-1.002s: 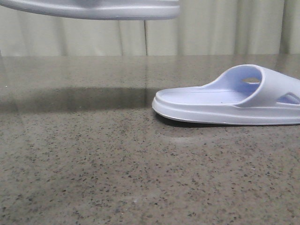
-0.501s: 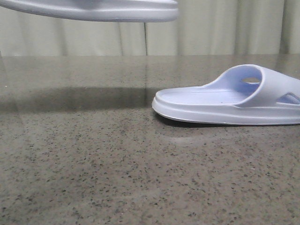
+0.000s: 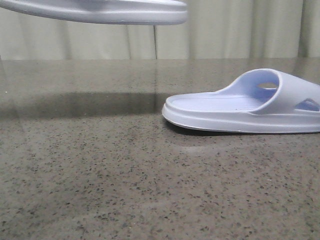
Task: Insert blue slippers together front up
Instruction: 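Lift the grasped slipper up off the table with the left gripper, then grasp the heel of the other slipper with the right gripper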
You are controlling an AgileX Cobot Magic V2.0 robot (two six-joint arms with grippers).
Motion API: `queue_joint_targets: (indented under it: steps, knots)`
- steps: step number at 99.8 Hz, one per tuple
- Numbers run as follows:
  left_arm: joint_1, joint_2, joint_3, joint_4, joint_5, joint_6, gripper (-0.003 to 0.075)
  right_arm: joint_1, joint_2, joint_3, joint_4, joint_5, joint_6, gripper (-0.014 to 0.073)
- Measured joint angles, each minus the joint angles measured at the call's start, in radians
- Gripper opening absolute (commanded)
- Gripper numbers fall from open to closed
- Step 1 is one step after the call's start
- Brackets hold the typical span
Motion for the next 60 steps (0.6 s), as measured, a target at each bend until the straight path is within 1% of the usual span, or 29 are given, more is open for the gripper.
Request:
queue_joint_targets:
  steps: [17, 60]
  knots:
    - [0.000, 0.000, 0.000, 0.000, -0.002, 0.000, 0.0016, -0.039, 0.053, 0.000, 0.000, -0.004, 0.002, 0.0412]
    - [0.000, 0.000, 0.000, -0.002, -0.005, 0.002, 0.0016, -0.042, 0.157, 0.000, 0.000, -0.008, 0.002, 0.0412]
